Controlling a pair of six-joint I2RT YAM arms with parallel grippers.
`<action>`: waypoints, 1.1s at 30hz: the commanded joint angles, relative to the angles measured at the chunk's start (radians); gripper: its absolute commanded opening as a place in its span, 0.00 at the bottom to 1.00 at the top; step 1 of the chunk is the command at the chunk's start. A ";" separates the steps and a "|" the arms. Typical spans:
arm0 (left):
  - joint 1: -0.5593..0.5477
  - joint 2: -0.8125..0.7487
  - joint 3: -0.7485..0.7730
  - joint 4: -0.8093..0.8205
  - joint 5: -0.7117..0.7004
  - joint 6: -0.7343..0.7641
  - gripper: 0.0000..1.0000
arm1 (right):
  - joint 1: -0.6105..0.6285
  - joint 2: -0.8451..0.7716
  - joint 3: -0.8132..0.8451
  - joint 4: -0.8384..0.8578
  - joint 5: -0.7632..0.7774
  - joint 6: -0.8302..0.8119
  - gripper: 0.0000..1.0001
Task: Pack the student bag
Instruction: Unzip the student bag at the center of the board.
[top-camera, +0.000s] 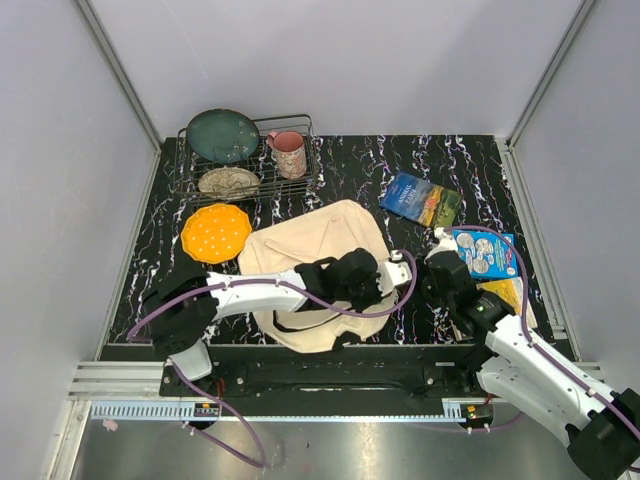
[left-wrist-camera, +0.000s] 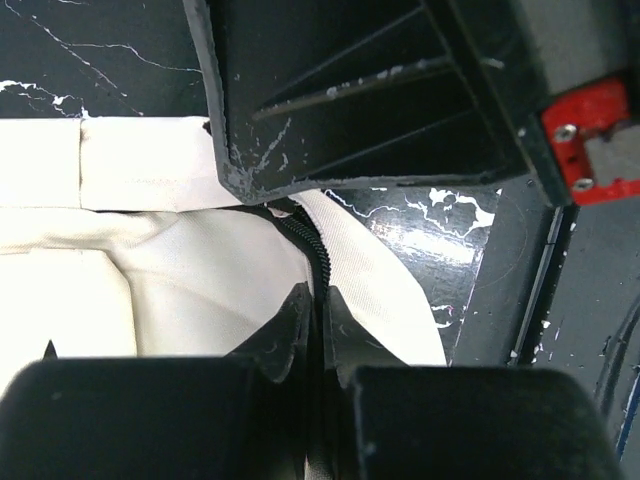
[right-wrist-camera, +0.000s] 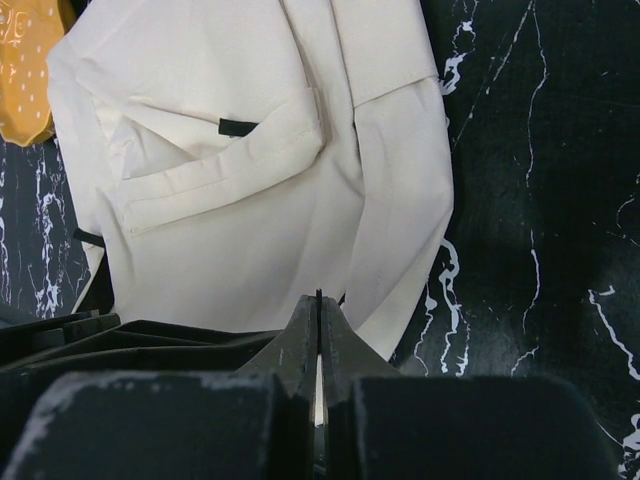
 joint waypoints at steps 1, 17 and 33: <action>-0.017 -0.038 0.000 0.026 -0.038 -0.002 0.00 | -0.004 -0.004 0.002 0.019 0.051 0.003 0.00; -0.115 -0.377 -0.359 0.270 -0.158 -0.059 0.00 | -0.005 0.249 0.086 0.142 0.187 0.017 0.00; -0.121 -0.536 -0.453 0.331 -0.179 -0.057 0.00 | -0.031 0.353 0.095 0.145 0.304 0.065 0.00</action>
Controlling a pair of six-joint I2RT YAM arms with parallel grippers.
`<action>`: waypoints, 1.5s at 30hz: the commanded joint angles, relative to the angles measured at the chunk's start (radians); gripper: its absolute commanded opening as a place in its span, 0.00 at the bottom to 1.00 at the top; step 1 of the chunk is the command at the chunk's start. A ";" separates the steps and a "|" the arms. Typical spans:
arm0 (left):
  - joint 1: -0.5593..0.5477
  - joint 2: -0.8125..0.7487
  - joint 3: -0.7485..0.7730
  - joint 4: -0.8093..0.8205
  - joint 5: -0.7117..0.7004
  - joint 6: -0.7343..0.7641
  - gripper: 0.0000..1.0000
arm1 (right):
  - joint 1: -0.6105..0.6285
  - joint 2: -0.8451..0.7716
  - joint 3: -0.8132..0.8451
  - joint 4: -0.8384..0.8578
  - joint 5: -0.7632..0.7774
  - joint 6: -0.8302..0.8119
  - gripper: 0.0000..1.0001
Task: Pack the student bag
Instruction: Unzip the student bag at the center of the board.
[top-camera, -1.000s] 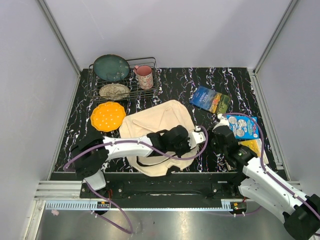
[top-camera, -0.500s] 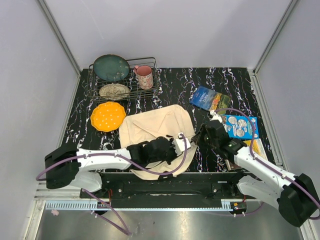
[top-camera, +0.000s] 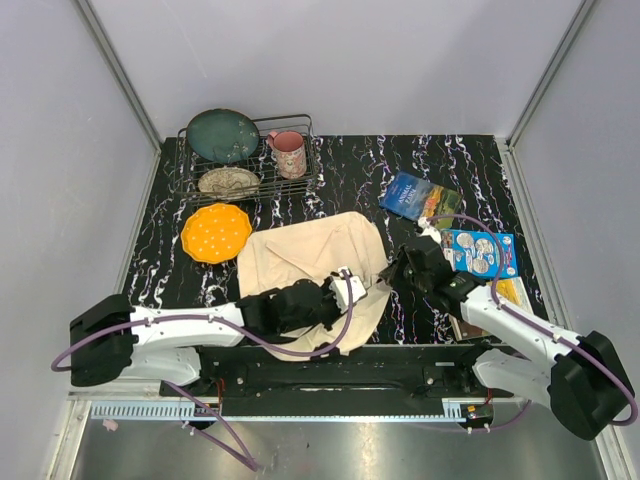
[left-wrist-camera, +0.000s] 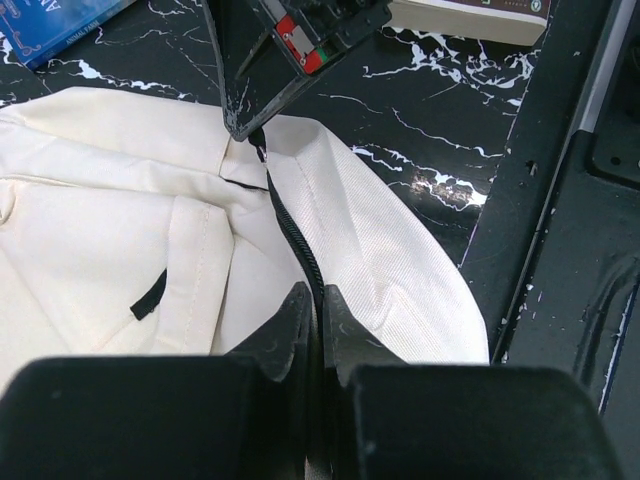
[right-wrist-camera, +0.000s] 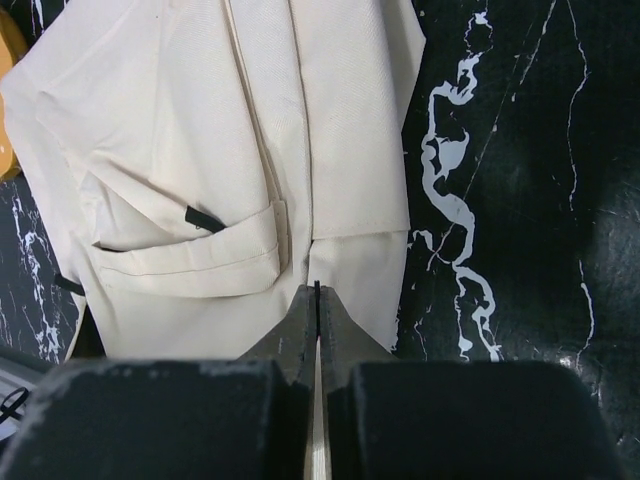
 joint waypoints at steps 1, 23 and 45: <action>-0.023 -0.097 -0.032 0.071 0.057 -0.009 0.00 | -0.047 0.048 0.024 0.009 0.254 -0.025 0.00; -0.014 0.111 0.224 -0.070 0.024 0.058 0.71 | -0.105 0.106 0.243 0.012 0.275 -0.231 0.00; 0.129 0.088 0.200 -0.124 0.050 -0.304 0.99 | -0.116 -0.147 0.244 -0.313 0.275 -0.075 0.91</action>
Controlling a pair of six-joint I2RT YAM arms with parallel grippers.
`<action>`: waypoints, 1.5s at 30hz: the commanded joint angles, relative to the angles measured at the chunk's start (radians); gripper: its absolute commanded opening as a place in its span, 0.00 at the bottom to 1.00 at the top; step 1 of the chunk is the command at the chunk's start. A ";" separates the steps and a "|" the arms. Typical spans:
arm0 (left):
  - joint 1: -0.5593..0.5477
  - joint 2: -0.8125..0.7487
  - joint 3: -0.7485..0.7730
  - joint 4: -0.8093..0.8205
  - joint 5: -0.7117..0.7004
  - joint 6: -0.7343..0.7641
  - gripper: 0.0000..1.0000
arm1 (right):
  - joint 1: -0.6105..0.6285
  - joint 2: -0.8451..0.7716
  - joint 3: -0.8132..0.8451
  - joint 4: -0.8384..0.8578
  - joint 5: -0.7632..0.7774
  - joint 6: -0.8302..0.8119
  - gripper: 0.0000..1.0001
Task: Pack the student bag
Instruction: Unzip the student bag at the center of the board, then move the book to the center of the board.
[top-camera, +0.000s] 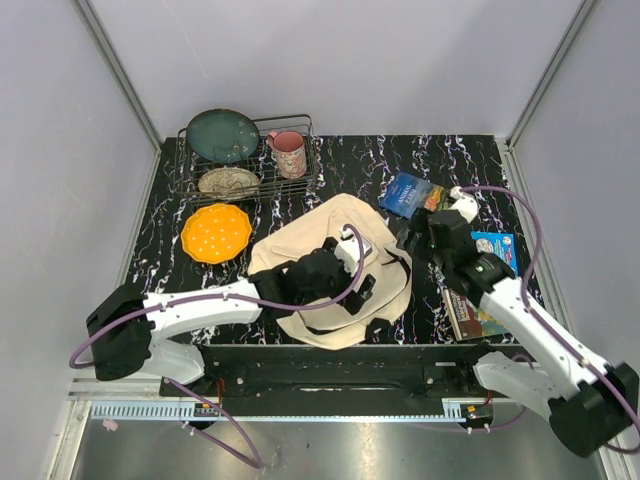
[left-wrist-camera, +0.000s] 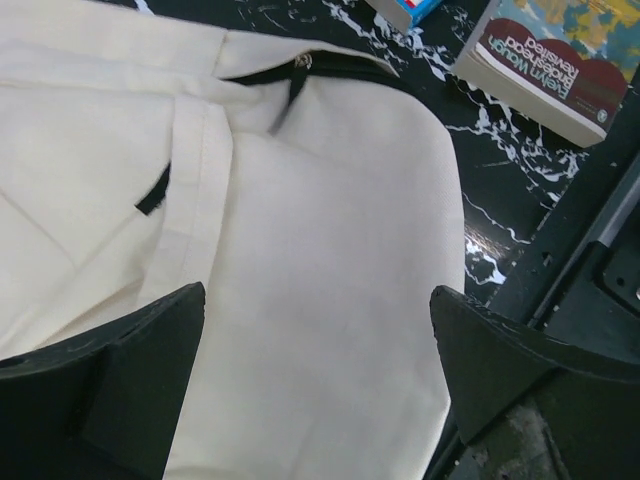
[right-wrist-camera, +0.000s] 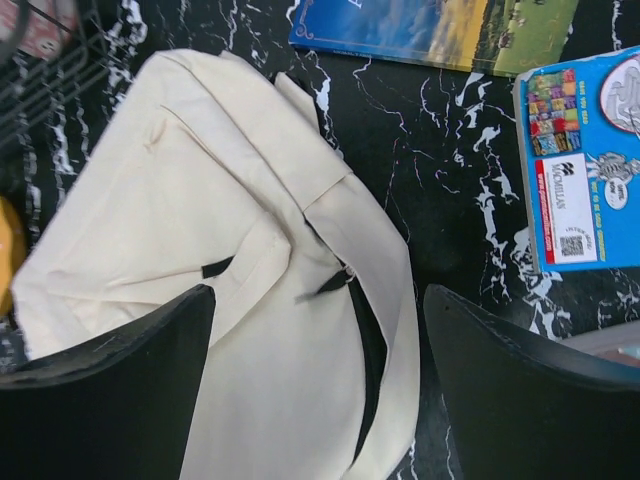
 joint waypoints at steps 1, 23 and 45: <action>0.016 -0.040 -0.048 0.104 0.149 -0.057 0.99 | -0.008 -0.131 -0.025 -0.106 0.028 0.091 0.91; -0.082 0.197 0.177 -0.094 0.108 0.058 0.99 | -0.015 -0.376 -0.134 -0.561 0.270 0.522 1.00; 0.173 0.242 0.592 -0.086 0.591 -0.010 0.99 | -0.775 -0.133 0.056 -0.492 -0.156 0.248 1.00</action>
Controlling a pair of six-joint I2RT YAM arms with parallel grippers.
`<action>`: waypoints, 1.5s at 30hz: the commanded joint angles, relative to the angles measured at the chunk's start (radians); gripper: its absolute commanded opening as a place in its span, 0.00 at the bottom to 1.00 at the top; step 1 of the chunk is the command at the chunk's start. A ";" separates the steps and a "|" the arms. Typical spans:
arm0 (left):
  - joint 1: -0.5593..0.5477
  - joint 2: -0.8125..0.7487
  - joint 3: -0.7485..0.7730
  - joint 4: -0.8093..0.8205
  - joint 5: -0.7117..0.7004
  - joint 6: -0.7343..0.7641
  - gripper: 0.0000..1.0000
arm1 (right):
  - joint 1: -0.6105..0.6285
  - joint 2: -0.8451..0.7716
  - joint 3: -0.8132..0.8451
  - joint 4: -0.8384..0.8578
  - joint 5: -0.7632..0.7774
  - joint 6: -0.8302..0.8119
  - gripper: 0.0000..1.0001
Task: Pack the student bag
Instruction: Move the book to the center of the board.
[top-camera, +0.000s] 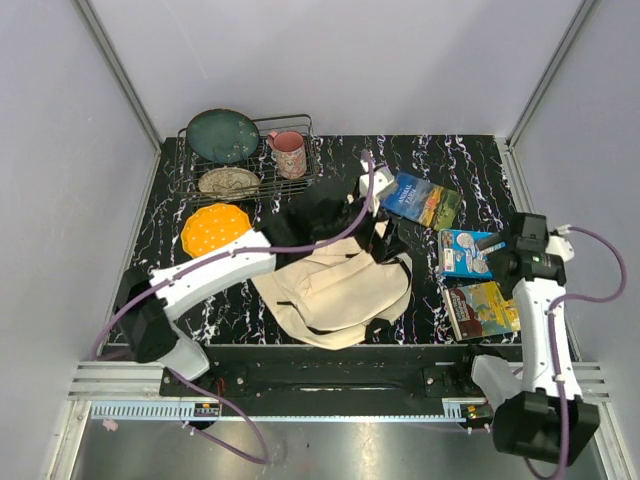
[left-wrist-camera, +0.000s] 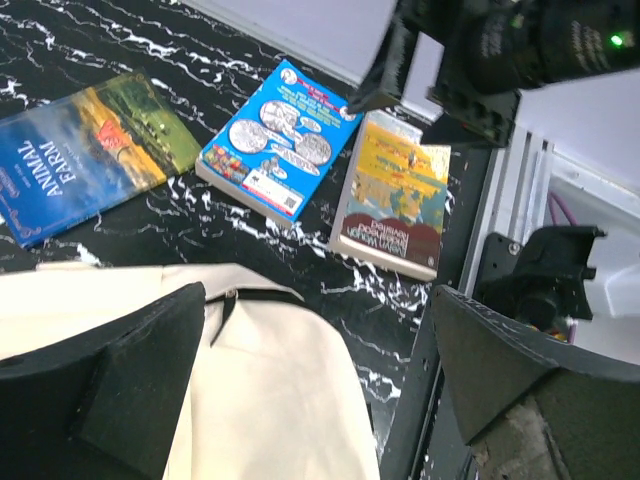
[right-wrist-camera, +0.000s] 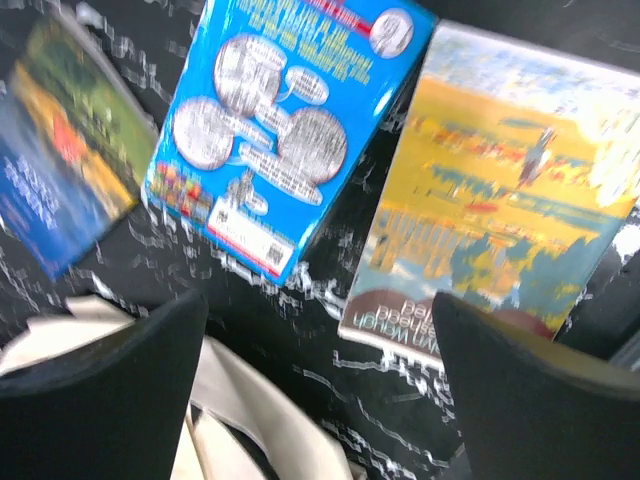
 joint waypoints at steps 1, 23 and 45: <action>0.028 0.146 0.145 -0.029 0.186 -0.017 0.99 | -0.176 -0.081 -0.048 -0.039 -0.130 -0.025 1.00; 0.028 0.553 0.361 0.071 0.484 0.032 0.99 | -0.205 -0.424 -0.211 -0.302 0.175 0.392 1.00; 0.016 0.786 0.639 0.014 0.482 0.070 0.99 | -0.205 -0.112 -0.395 0.168 0.183 0.300 1.00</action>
